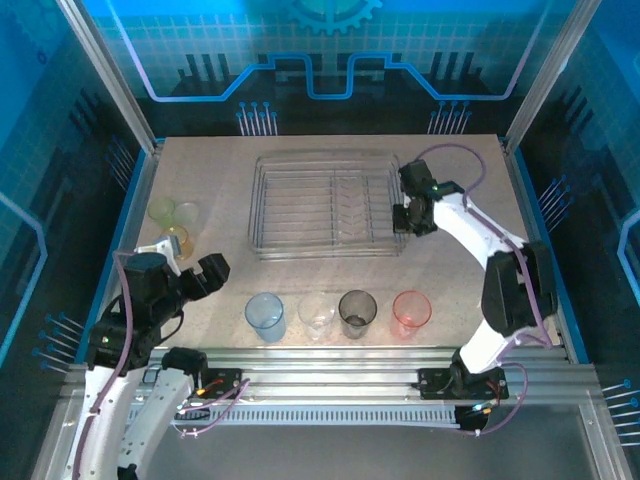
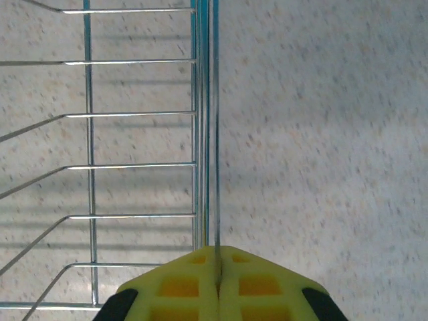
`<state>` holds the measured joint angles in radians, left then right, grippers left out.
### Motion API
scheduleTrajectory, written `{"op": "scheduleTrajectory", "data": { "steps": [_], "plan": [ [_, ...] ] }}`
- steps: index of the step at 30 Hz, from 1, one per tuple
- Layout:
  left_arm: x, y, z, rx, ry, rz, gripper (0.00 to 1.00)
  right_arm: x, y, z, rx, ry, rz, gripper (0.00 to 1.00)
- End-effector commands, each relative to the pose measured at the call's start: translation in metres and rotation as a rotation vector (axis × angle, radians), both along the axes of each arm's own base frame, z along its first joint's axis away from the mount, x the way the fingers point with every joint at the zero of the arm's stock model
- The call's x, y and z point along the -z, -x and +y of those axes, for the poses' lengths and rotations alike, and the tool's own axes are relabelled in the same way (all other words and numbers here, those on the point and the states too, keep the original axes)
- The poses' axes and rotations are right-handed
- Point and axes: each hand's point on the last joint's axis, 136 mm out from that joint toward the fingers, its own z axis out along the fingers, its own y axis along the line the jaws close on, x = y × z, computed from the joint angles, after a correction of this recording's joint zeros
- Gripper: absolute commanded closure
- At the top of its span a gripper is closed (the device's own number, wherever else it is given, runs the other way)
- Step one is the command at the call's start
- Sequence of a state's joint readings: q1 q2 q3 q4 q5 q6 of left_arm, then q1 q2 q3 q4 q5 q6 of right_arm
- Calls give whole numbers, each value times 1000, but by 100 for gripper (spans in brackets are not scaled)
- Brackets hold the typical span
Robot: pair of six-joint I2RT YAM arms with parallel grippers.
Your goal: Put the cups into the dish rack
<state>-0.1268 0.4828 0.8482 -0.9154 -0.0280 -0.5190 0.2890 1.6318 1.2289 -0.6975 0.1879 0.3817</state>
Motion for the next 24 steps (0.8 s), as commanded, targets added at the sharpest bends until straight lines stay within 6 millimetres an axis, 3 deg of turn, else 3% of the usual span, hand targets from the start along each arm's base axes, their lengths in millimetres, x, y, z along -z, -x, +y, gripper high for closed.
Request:
{"op": "scheduleTrajectory", "data": {
  "steps": [1,7,18,19,21,24],
  "plan": [
    [-6,4,-5,7,44,-8,1,-8,15,-9,52,-34,-43,100],
    [-3,4,-8,15,62,-1,1,-9,44,-21,89,-41,-52,100],
    [0,10,-6,-9,83,-19,1,-7,71,-28,94,-82,-74,99],
    [-1,10,-5,-11,82,-25,1,-7,73,-27,87,-87,-69,95],
    [-4,12,-4,-15,82,-39,1,-11,75,-25,69,-96,-68,75],
    [-8,13,-4,-16,86,-55,1,-25,80,-26,47,-89,-73,52]
  ]
}}
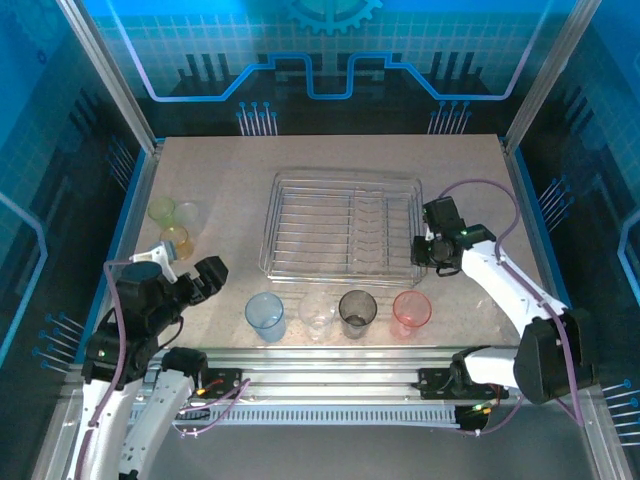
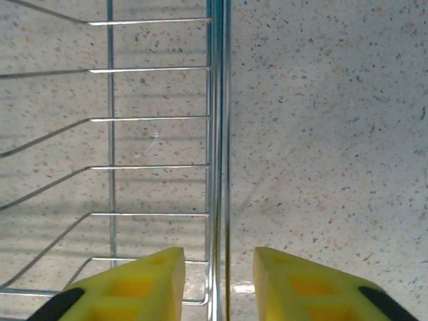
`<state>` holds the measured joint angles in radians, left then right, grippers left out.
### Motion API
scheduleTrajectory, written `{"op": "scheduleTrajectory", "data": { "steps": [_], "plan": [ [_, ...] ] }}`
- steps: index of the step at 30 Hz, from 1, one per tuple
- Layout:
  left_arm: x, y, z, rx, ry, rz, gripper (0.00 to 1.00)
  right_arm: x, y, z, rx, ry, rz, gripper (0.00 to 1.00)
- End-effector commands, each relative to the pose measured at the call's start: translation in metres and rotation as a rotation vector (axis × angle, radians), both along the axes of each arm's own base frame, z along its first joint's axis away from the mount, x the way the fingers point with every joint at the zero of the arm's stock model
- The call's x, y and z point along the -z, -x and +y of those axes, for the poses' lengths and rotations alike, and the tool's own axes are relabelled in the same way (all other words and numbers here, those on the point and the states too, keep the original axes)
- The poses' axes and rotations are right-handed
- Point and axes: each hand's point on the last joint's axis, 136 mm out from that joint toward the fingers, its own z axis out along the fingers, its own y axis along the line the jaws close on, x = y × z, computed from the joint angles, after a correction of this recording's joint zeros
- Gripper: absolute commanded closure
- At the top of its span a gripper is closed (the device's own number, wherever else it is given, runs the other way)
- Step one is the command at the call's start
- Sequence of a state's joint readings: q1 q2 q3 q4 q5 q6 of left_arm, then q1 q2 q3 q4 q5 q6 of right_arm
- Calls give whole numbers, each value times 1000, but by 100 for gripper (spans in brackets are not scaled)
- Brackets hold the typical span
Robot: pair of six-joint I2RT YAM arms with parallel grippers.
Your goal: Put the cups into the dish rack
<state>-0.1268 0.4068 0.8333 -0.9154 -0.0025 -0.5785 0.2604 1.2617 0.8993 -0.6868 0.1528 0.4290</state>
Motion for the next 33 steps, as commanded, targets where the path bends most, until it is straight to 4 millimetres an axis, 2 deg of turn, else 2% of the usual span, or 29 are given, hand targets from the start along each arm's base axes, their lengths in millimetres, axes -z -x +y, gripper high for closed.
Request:
{"op": "scheduleTrajectory", "data": {
  "steps": [1,6,10,15,19,22,25,29,33],
  "plan": [
    [-1,4,-1,-4,18,-8,1,-28,2,0,-19,-17,-41,48],
    [-5,8,7,-47,14,-18,1,-63,15,-4,-74,10,-77,36],
    [-12,12,14,-82,9,-57,1,-103,25,12,-157,-42,-144,35],
    [-21,19,22,-130,14,-104,1,-165,36,70,-348,-244,-275,31],
    [-30,27,31,-172,10,-180,1,-192,46,109,-476,-315,-297,29],
    [-38,35,35,-185,8,-246,1,-202,54,143,-587,-339,-285,27],
    [-46,41,34,-163,-5,-327,1,-203,61,180,-693,-379,-267,25],
    [-51,51,38,-170,-19,-403,1,-189,69,225,-804,-373,-202,25],
    [-47,56,39,-162,-41,-380,1,-170,81,266,-922,-335,-128,26]
  ]
}}
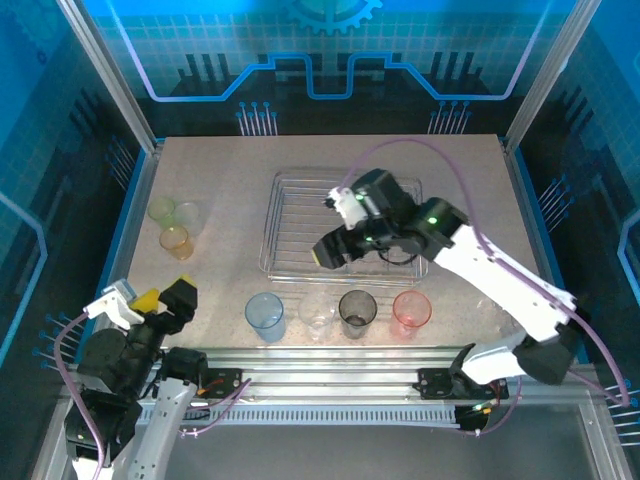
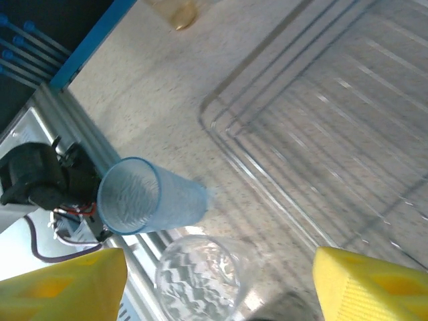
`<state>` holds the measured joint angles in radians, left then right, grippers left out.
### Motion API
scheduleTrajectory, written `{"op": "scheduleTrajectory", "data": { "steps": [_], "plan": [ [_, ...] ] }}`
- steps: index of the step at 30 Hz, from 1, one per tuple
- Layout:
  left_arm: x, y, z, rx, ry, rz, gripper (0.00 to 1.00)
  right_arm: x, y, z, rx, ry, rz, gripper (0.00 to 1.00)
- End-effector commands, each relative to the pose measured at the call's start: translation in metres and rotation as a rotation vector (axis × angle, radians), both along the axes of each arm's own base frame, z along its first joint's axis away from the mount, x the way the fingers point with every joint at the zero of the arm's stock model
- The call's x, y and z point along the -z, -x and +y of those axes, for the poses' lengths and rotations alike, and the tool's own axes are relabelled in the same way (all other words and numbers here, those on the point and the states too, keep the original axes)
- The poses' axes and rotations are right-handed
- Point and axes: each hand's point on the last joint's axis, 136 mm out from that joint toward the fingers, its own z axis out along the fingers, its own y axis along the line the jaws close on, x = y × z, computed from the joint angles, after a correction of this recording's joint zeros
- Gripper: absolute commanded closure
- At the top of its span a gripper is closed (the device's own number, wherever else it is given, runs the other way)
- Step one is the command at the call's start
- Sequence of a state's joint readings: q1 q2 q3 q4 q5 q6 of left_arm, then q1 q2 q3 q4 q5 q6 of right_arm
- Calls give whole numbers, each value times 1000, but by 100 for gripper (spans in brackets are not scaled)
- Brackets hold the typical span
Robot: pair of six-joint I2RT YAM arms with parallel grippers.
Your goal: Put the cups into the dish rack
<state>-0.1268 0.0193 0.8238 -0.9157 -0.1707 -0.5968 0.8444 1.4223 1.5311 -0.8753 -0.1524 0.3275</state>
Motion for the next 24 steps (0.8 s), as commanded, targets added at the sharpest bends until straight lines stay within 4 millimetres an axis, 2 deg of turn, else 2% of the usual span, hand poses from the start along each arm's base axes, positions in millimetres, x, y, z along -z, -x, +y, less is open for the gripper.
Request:
{"op": "scheduleTrajectory", "data": {
  "steps": [1,7,12,17,24],
  "plan": [
    [3,2,2,-3,-42,7,1,4,14,31,-116,25,9,27],
    [5,0,2,2,-49,11,1,44,29,76,-258,190,51,32],
    [6,0,0,12,-52,14,1,75,45,100,-366,326,61,35],
    [7,1,0,12,-55,19,1,97,56,107,-417,403,69,38],
    [10,-1,-1,16,-51,24,1,119,60,107,-430,467,82,40]
  ]
}}
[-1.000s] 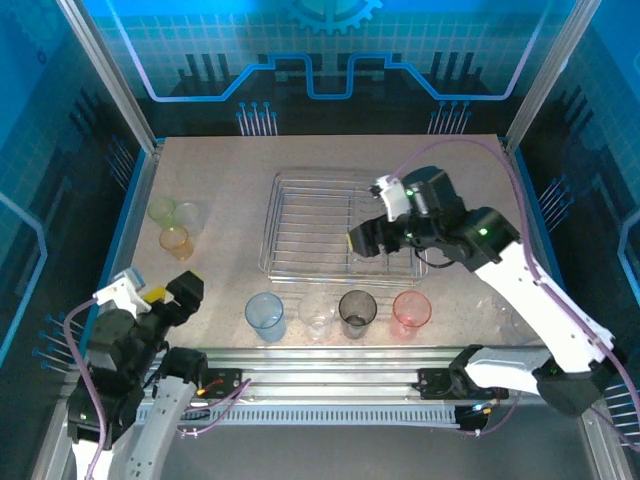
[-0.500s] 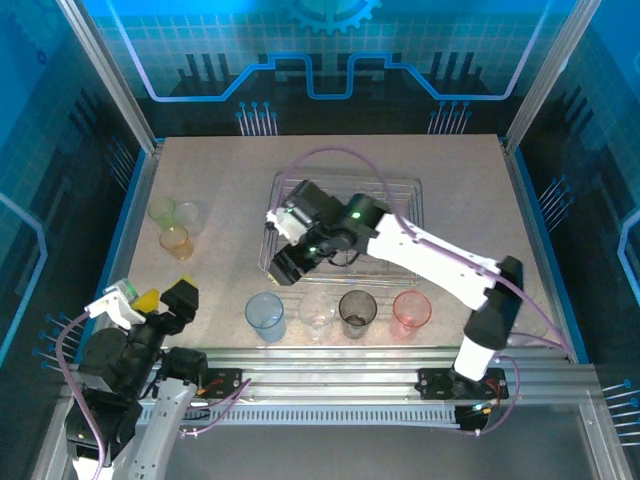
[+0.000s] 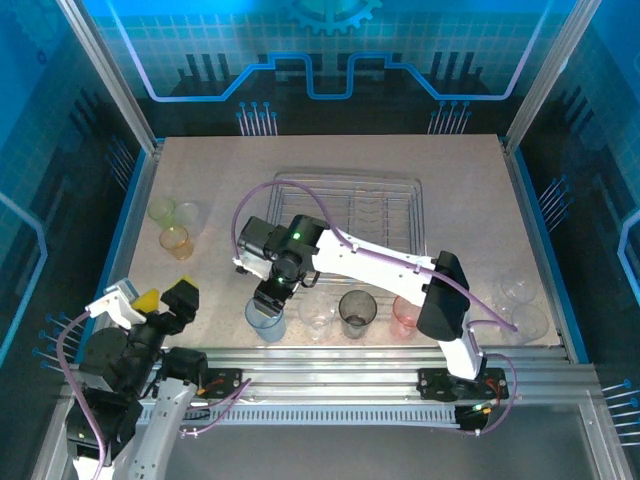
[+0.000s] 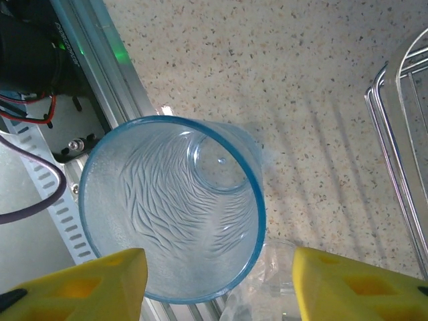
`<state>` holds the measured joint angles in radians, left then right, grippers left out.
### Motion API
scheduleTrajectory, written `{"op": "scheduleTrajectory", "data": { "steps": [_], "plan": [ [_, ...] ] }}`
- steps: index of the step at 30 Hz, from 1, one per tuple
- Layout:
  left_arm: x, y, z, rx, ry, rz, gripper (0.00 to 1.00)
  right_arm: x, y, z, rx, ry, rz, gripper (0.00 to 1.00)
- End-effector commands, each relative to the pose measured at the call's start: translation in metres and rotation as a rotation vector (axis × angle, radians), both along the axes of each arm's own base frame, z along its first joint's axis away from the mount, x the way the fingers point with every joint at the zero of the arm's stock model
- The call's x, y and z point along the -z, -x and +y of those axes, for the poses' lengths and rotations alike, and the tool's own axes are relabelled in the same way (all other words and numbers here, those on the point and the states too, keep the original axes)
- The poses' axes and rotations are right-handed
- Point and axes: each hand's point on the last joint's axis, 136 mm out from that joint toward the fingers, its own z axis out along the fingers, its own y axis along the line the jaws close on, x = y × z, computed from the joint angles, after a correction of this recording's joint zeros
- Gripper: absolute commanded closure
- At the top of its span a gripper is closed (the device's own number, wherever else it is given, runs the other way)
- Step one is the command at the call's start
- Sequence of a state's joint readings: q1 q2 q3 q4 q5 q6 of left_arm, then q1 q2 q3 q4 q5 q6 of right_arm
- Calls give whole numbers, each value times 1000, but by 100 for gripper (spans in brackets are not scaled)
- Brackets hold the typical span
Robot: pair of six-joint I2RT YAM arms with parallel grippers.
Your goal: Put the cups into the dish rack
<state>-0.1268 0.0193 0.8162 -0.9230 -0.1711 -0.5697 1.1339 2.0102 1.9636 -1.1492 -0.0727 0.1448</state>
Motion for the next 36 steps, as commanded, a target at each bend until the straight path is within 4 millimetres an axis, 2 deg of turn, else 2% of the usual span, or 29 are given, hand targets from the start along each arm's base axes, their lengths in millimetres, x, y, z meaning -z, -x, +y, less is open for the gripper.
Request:
{"op": "scheduleTrajectory", "data": {
  "steps": [1,7,12,19,22,24,27,33,36],
  "plan": [
    [6,0,-1,12,-22,12,1,10,4,-2,-29,56,-9,41],
    [9,-2,-2,18,-21,18,1,26,2,0,-26,102,-21,45],
    [10,-4,-2,16,-28,16,1,36,-2,0,-12,155,-34,54],
    [10,-5,-3,20,-29,14,1,41,-9,2,3,206,-101,70],
    [10,-6,-3,21,-30,13,1,39,-16,-1,12,241,-161,83],
    [10,-6,-3,22,-30,15,1,34,-17,-1,14,243,-181,93],
    [9,-6,-5,32,-31,11,1,22,-18,-1,18,221,-212,99],
    [5,-6,-11,67,-34,2,1,-20,-12,3,14,92,-225,100],
    [3,-8,-17,98,-23,4,1,-47,2,8,-62,-25,-200,100]
  ]
}}
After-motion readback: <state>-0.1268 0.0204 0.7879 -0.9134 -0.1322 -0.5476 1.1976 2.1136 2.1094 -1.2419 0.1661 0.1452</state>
